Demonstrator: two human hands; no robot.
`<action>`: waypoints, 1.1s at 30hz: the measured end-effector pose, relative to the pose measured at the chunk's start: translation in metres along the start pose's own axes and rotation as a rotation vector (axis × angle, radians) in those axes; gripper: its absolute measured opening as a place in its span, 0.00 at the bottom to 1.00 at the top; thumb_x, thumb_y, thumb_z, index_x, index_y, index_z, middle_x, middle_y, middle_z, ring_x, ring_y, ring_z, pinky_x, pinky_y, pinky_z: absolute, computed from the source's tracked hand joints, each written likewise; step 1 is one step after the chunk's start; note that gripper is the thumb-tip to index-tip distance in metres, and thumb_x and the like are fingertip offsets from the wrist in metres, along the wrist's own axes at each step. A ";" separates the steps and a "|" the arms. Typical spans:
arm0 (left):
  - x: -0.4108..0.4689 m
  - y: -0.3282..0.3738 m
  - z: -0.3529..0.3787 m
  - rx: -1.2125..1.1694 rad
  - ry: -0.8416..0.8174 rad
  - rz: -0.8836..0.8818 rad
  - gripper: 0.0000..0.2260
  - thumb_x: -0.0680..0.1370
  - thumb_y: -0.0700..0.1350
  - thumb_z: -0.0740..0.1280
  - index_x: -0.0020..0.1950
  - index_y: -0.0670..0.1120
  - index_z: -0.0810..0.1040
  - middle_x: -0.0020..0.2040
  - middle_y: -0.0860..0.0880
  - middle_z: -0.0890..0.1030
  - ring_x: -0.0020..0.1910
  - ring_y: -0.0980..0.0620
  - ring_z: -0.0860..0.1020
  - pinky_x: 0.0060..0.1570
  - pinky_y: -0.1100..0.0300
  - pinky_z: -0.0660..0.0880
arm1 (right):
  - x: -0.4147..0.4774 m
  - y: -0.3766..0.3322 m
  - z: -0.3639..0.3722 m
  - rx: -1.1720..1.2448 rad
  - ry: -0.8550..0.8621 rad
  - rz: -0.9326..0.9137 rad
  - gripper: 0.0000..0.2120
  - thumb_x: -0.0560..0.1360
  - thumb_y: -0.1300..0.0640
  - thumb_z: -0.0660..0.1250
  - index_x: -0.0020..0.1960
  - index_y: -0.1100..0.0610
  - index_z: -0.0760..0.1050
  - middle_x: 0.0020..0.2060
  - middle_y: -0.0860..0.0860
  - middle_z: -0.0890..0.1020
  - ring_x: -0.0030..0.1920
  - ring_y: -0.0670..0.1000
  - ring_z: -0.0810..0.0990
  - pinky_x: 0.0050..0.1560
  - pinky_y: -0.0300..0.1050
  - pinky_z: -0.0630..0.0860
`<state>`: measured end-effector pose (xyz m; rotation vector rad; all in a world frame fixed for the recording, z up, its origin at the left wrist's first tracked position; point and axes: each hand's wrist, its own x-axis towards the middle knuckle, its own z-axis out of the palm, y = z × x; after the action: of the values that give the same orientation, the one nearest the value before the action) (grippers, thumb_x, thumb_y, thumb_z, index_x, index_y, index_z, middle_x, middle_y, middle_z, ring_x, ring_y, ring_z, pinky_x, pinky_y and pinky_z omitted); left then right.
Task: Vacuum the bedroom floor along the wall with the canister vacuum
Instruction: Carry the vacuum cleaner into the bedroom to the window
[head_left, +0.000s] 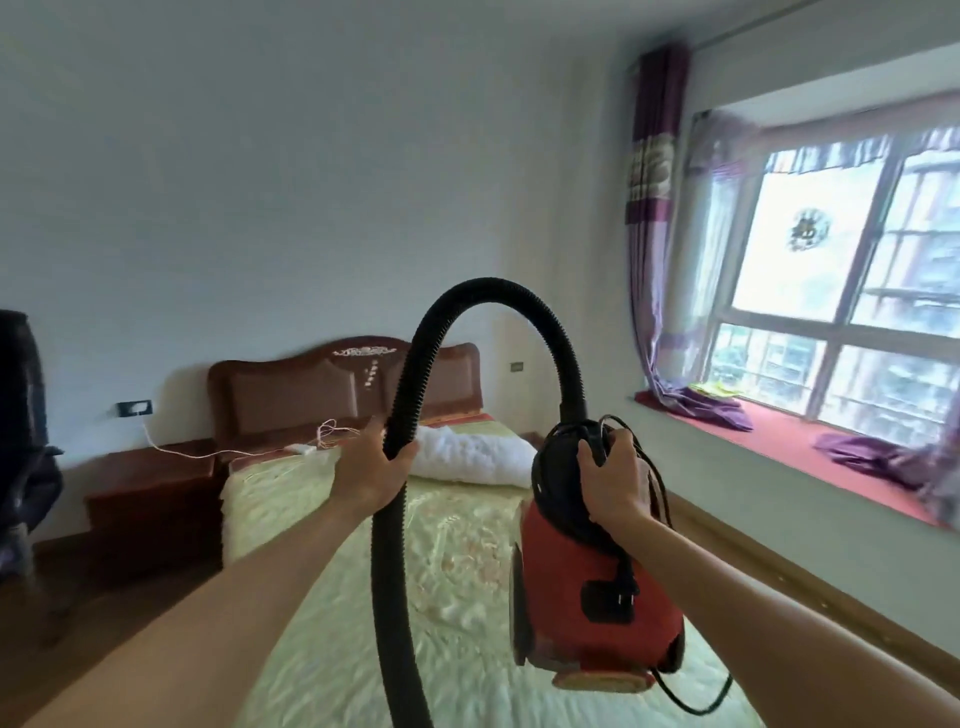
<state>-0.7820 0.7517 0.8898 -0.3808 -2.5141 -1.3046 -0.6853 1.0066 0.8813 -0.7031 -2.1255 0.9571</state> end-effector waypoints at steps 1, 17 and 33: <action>0.002 0.015 0.018 -0.019 -0.030 0.023 0.20 0.77 0.52 0.70 0.66 0.45 0.73 0.57 0.43 0.81 0.57 0.40 0.78 0.52 0.53 0.73 | 0.009 0.012 -0.018 -0.010 0.033 0.020 0.13 0.78 0.47 0.64 0.56 0.55 0.68 0.40 0.55 0.77 0.41 0.63 0.80 0.40 0.62 0.81; 0.048 0.242 0.349 -0.168 -0.384 0.295 0.17 0.78 0.52 0.69 0.63 0.47 0.73 0.49 0.46 0.80 0.51 0.41 0.79 0.51 0.54 0.71 | 0.181 0.209 -0.231 -0.179 0.377 0.215 0.16 0.80 0.48 0.63 0.59 0.60 0.68 0.50 0.58 0.80 0.44 0.64 0.82 0.43 0.62 0.81; 0.026 0.449 0.600 -0.256 -0.629 0.443 0.21 0.80 0.49 0.68 0.70 0.44 0.70 0.50 0.46 0.77 0.42 0.48 0.74 0.45 0.57 0.70 | 0.301 0.374 -0.405 -0.222 0.592 0.362 0.20 0.80 0.50 0.64 0.67 0.60 0.66 0.57 0.59 0.80 0.54 0.62 0.81 0.48 0.63 0.81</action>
<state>-0.7219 1.4989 0.9056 -1.5138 -2.4722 -1.4752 -0.4893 1.6032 0.8931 -1.3322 -1.6136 0.5860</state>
